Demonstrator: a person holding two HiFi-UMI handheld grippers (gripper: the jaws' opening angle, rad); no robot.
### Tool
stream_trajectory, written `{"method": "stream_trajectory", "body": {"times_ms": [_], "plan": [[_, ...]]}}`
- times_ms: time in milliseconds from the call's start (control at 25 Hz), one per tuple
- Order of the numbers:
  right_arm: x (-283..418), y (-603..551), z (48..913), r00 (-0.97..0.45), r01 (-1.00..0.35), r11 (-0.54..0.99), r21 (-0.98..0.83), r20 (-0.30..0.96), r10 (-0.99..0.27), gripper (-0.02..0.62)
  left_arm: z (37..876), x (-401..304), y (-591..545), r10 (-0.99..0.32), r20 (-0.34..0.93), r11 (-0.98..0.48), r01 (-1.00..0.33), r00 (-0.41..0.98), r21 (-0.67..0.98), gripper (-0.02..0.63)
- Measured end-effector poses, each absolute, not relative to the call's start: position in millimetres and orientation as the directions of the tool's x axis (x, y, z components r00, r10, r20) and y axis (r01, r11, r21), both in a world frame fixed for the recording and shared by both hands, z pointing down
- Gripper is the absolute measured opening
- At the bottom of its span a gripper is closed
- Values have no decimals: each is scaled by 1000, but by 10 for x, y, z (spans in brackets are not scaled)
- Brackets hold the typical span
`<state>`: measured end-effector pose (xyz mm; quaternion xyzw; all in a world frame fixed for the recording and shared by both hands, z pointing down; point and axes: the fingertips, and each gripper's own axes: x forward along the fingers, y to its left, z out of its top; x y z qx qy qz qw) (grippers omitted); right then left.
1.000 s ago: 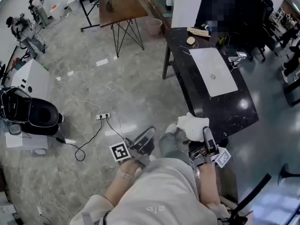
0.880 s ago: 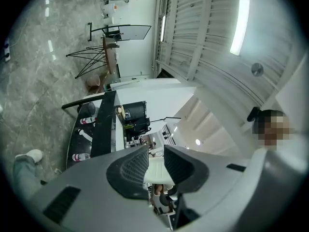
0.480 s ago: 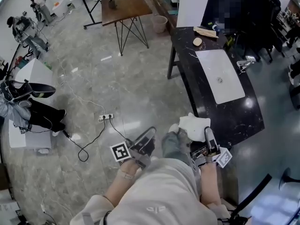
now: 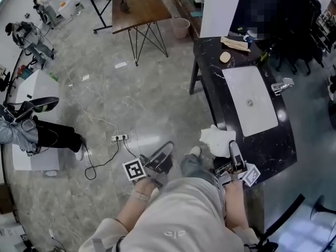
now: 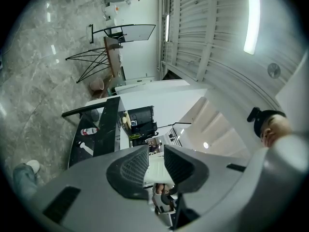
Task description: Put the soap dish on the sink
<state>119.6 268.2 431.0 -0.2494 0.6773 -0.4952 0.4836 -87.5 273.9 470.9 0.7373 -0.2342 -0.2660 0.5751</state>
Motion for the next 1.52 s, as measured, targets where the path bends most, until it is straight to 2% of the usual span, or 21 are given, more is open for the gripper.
{"method": "stream_trajectory", "body": {"times_ms": [480,920,1520], "plan": [[1628,1345,4033,-445,109,400,-910,-404,-799,195,4608,-448,1416,-672,-145,-226,-15,726,974,101],[2090,728,4053,-417,90,399,-912,-399,-817,195,4675,-111,750,-664,-120,-213,-32,738,977,101],[1961,29,4015,-346,79,407,-910,-407,-845,195,4601,-185,-112,-596,-120,-223,-20,794,975,101]]}}
